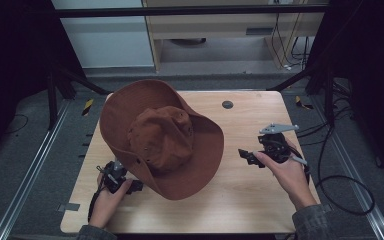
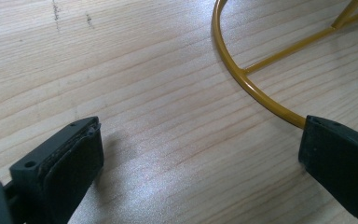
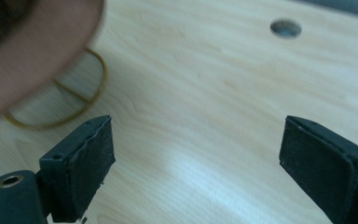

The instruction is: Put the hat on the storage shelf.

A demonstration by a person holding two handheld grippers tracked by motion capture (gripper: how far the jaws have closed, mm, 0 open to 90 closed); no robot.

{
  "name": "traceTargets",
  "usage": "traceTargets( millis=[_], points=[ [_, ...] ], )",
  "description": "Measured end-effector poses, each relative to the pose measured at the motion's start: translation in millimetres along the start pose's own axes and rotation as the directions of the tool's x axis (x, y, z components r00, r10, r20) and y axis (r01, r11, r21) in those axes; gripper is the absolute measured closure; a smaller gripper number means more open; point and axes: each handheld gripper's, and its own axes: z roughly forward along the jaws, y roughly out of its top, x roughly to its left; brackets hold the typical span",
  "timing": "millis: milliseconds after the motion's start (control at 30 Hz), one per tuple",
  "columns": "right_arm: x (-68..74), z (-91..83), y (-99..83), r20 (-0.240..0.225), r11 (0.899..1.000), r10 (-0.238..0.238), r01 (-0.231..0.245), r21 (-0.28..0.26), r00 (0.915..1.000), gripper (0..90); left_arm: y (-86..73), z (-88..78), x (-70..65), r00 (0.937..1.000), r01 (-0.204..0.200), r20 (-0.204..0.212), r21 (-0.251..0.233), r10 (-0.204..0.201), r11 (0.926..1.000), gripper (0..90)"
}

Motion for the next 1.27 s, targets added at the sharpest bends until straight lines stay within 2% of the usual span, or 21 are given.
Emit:
traceTargets(
  millis=[133, 300, 533, 900, 1033, 1100, 1267],
  points=[
    [-0.8, 14.9, -17.8, 0.019, 0.999, 0.002, -0.003, 0.044, 0.9998, 10.4, -0.1, -0.1, 0.0, 1.0000, 0.000, 0.000, 0.000, 0.000, 1.0000, 0.0],
    [-1.7, 30.2, -35.3, 0.020, 0.997, 0.032, -0.034, 0.068, 0.9993, 10.5, -0.1, -0.4, 0.4, 1.0000, -0.004, 0.004, 0.002, 0.004, 1.0000, 0.0],
    [-4.5, 53.1, -63.1, 0.050, 0.991, 0.065, -0.070, 0.111, 0.9966, 10.9, -0.8, -0.9, 2.1, 0.9999, -0.010, 0.007, 0.002, 0.010, 0.9999, 0.0],
    [-11.0, 63.2, -86.2, 0.109, 0.986, 0.096, -0.110, 0.124, 0.9894, 9.9, -2.5, -2.5, 12.5, 1.0000, 0.000, -0.003, 0.002, 0.000, 1.0000, 0.0],
    [-8.8, 65.3, -92.6, 0.138, 0.994, 0.066, -0.077, 0.081, 0.9883, 9.0, -2.6, -2.7, 17.1, 1.0000, 0.000, -0.001, 0.002, 0.000, 1.0000, 0.0],
    [-6.8, 67.2, -95.3, 0.159, 0.997, 0.034, -0.046, 0.069, 0.9867, 7.2, -2.9, -2.8, 18.6, 1.0000, 0.004, -0.001, 0.000, -0.004, 1.0000, 0.0],
    [-5.2, 66.8, -97.0, 0.174, 0.996, 0.044, -0.056, 0.064, 0.9838, 6.4, -3.6, -3.4, 20.7, 1.0000, 0.008, -0.006, -0.001, -0.008, 1.0000, 0.0]
  ],
)
